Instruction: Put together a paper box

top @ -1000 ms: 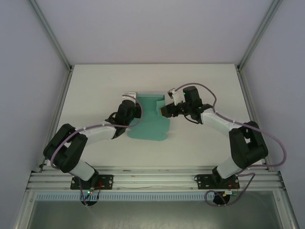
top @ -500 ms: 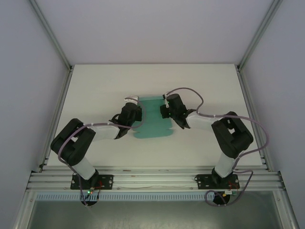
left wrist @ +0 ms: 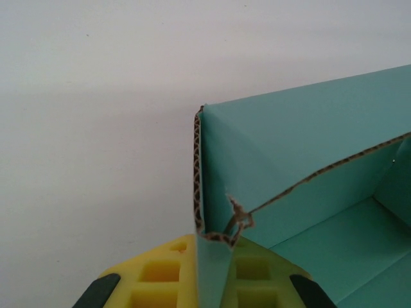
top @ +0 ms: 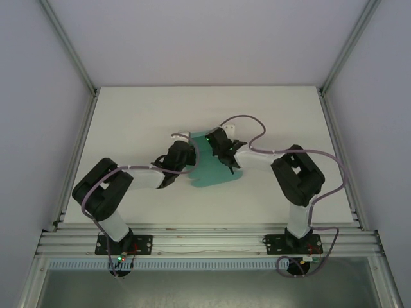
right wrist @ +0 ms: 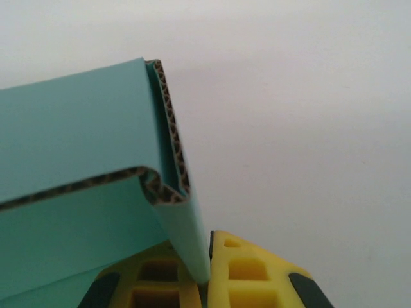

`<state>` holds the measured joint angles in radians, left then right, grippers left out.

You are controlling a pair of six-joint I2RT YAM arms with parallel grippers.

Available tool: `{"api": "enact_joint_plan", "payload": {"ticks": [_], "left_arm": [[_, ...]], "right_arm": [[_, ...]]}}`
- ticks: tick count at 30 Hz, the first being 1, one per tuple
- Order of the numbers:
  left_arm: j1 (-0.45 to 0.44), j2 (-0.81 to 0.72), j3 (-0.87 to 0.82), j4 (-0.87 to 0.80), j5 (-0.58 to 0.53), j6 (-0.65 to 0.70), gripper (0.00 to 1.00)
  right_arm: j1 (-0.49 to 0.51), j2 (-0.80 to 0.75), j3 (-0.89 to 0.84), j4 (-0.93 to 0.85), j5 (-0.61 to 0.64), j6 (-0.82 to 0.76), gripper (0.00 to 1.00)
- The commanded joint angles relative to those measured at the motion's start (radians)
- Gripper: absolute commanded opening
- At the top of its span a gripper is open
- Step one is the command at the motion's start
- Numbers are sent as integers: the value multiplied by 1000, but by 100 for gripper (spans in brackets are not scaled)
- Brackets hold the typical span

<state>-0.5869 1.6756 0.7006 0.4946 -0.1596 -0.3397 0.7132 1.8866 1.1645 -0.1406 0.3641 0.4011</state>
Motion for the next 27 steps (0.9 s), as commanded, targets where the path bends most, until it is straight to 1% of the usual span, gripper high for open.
{"api": "enact_joint_plan", "payload": {"ticks": [1, 5, 8, 9, 11, 12, 13, 16, 18, 19, 21, 22, 23, 24, 27], "left_arm": [[13, 13, -1, -58, -64, -44, 0], [13, 16, 3, -57, -61, -55, 0], [13, 14, 13, -74, -58, -53, 0], [13, 17, 16, -76, -61, -54, 0], [13, 26, 30, -96, -68, -61, 0], [13, 30, 36, -101, -68, -64, 0], [13, 34, 36, -96, -64, -66, 0], [13, 35, 36, -91, -51, -67, 0], [13, 34, 40, -94, -38, -65, 0], [13, 33, 42, -95, -38, -64, 0], [13, 27, 42, -95, -28, -63, 0], [13, 24, 44, -97, -24, -63, 0], [13, 18, 41, -98, -21, -65, 0], [13, 13, 42, -98, -17, -66, 0], [13, -6, 40, -106, -4, -60, 0]], "right_arm": [[-57, 71, 31, -248, 356, 164, 0], [-58, 81, 41, -219, 337, 153, 0], [-57, 92, 71, -232, 396, 173, 0], [-58, 87, 72, -214, 393, 161, 0], [-56, 59, 36, -105, 330, 118, 13], [-57, 38, 1, -29, 292, 90, 17], [-57, 12, -43, 55, 248, 73, 18], [-56, -59, -171, 331, 60, -47, 23], [-55, -98, -231, 445, -64, -126, 35], [-57, -123, -250, 468, -115, -143, 37], [-57, -164, -274, 489, -214, -197, 37], [-57, -186, -285, 495, -245, -205, 41], [-57, -207, -297, 498, -286, -223, 47], [-59, -230, -307, 491, -323, -245, 56], [-61, -303, -330, 453, -382, -270, 79]]}}
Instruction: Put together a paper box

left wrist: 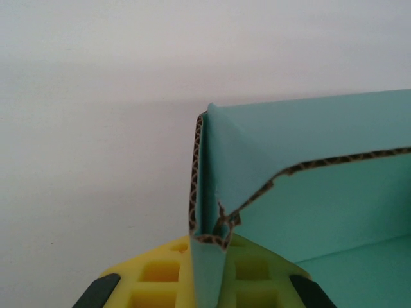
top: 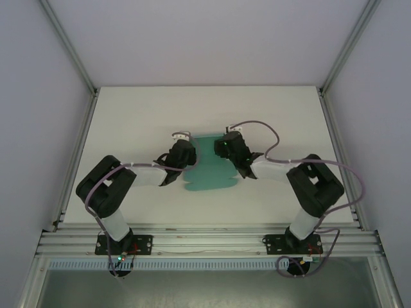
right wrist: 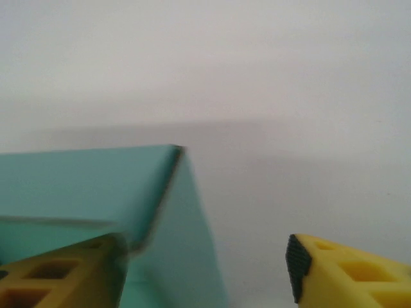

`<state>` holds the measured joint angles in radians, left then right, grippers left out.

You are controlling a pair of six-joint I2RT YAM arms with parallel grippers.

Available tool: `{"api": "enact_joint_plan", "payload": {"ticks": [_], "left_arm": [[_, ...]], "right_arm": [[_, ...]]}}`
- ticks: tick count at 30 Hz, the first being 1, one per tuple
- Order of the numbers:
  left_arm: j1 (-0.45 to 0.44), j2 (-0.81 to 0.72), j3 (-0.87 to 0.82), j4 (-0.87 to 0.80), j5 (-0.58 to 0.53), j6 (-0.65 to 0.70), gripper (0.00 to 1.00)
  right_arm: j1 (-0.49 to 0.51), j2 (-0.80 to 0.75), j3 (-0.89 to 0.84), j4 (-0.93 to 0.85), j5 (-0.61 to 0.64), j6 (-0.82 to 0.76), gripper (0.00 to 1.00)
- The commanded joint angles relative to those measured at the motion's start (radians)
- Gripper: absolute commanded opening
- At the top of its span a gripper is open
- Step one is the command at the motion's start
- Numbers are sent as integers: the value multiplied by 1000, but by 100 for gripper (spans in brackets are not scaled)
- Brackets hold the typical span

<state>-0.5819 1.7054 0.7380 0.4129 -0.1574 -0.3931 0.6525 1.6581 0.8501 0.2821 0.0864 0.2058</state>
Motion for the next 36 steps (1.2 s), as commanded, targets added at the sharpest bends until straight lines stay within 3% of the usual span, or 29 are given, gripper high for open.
{"api": "enact_joint_plan", "payload": {"ticks": [1, 3, 7, 11, 16, 18, 21, 25, 36], "left_arm": [[8, -43, 2, -26, 3, 2, 0], [8, -65, 4, -37, 15, 34, 0], [19, -112, 47, -137, 42, 121, 0], [62, -163, 141, -332, 201, 268, 0], [69, -171, 322, -777, 552, 676, 0], [45, -142, 408, -974, 590, 827, 0], [18, -53, 552, -1204, 506, 932, 0], [-4, 96, 686, -1342, 396, 943, 0], [-76, 397, 838, -1216, 97, 797, 0]], "right_arm": [[-1, -98, -25, 20, -119, -74, 85], [-2, -167, -50, 14, -155, -61, 100], [-14, -334, -114, 12, -109, 36, 100], [-30, -499, -129, -147, 35, 101, 100], [-77, -698, -168, -331, 55, 102, 100], [-90, -757, -174, -412, 35, 97, 100], [-109, -814, -181, -510, 2, 101, 100], [-123, -850, -208, -545, 20, 113, 100], [-197, -839, -214, -538, -19, 84, 100]]}}
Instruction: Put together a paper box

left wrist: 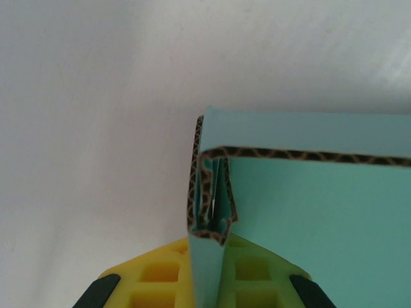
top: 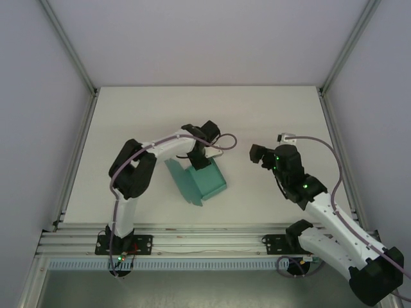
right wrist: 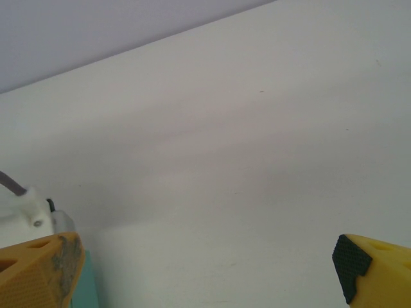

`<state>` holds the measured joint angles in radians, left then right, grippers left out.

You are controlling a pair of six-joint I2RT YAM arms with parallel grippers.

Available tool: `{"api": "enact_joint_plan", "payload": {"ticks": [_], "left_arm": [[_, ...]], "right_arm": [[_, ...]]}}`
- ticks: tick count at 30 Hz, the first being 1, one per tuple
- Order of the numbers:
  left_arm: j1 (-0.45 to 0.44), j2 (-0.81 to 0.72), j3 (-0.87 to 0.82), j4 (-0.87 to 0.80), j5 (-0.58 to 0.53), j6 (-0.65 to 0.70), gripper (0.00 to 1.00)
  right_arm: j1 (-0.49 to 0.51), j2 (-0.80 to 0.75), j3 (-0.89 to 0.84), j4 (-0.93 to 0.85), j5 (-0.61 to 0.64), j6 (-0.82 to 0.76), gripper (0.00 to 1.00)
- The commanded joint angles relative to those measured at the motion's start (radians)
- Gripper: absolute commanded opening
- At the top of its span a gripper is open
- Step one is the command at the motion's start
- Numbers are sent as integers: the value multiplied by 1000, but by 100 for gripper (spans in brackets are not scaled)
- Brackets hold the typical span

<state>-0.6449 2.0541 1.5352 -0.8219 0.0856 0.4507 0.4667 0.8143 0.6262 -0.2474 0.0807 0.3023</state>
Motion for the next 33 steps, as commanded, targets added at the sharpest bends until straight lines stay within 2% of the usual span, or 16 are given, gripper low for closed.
{"api": "enact_joint_plan", "payload": {"ticks": [1, 5, 11, 17, 20, 21, 23, 24, 28, 33], "left_arm": [[-18, 83, 53, 21, -183, -60, 0], [-34, 179, 72, 32, -265, -102, 0], [-74, 198, -24, 214, -449, -144, 0], [-82, 212, -31, 238, -468, -133, 0], [-81, 172, -44, 242, -410, -116, 2], [-78, 144, -50, 246, -388, -111, 13], [-78, 88, -59, 260, -357, -98, 24], [-76, 61, -57, 260, -343, -90, 35], [-78, -14, -27, 243, -292, -58, 48], [-76, -89, -9, 246, -262, -25, 76]], "right_arm": [[-16, 8, 9, -6, -13, -15, 100], [-23, 27, 3, 11, -23, -16, 100], [-29, 57, -1, 34, -41, -9, 100], [-33, 79, 7, 47, -57, -4, 100], [-33, 69, 10, 35, -65, -4, 100], [-34, 61, 8, 31, -66, -3, 100], [-34, 47, 5, 26, -73, -3, 100], [-34, 40, 3, 22, -79, -5, 100], [-34, 19, -2, 8, -107, -10, 100], [-34, 16, -6, -1, -131, -9, 100]]}}
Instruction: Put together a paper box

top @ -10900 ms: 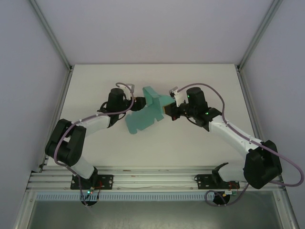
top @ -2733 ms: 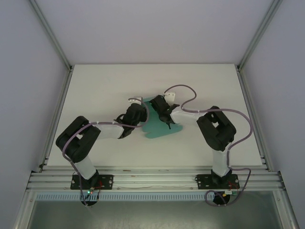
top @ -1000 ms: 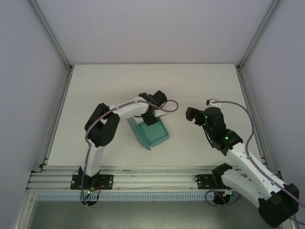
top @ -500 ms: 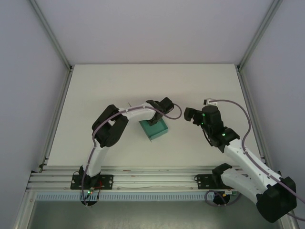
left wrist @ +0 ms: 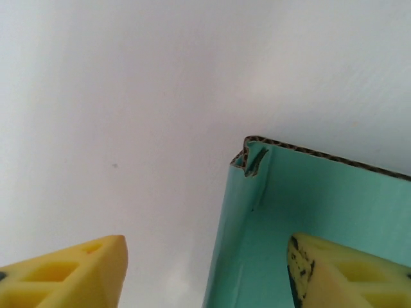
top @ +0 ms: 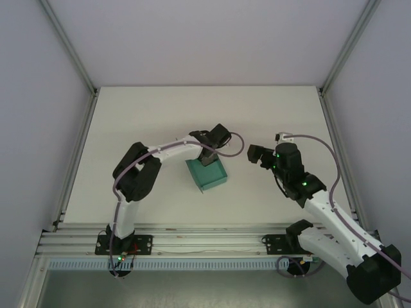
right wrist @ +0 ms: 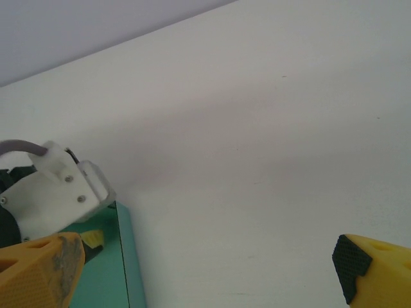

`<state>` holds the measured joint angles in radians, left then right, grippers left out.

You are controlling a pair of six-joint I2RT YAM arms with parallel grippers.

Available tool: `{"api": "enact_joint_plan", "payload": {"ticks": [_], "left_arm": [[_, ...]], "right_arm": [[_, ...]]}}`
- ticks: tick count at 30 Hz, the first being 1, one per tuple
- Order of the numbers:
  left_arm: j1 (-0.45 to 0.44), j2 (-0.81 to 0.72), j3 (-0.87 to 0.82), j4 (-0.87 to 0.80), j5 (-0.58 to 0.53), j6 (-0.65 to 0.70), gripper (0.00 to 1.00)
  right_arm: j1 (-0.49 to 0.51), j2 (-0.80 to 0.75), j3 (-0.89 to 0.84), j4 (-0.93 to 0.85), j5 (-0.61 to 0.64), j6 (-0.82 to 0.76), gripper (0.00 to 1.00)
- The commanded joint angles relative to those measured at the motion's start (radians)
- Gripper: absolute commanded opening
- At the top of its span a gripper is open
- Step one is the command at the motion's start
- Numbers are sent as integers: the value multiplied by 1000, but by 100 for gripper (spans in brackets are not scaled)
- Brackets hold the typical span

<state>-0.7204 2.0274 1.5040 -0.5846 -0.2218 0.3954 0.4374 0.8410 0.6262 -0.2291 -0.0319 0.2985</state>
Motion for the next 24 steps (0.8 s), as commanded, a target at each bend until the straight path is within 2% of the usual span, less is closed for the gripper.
{"api": "enact_joint_plan", "payload": {"ticks": [1, 3, 7, 10, 13, 16, 19, 21, 24], "left_arm": [[-2, -76, 23, 7, 64, 37, 81], [-2, -107, 24, 11, 90, 29, 100], [9, -223, -3, 55, 95, -60, 100], [53, -354, -59, 125, 95, -231, 100], [150, -499, -154, 175, 93, -438, 100], [264, -647, -318, 236, 101, -608, 100], [365, -772, -476, 266, 97, -699, 100], [416, -840, -555, 258, 97, -729, 100], [458, -927, -646, 244, 79, -756, 100]], "right_arm": [[-4, -9, -5, -19, -19, -7, 100], [-4, -5, -2, -24, -11, -11, 100], [-5, 30, 13, -5, -25, -78, 100], [-8, 120, 64, 14, -109, -167, 100], [-9, 281, 156, 17, -246, -307, 100], [-6, 482, 304, -32, -444, -533, 100], [27, 701, 494, -160, -541, -855, 98], [68, 850, 643, -315, -552, -1107, 97], [132, 1067, 896, -556, -503, -1308, 95]]}}
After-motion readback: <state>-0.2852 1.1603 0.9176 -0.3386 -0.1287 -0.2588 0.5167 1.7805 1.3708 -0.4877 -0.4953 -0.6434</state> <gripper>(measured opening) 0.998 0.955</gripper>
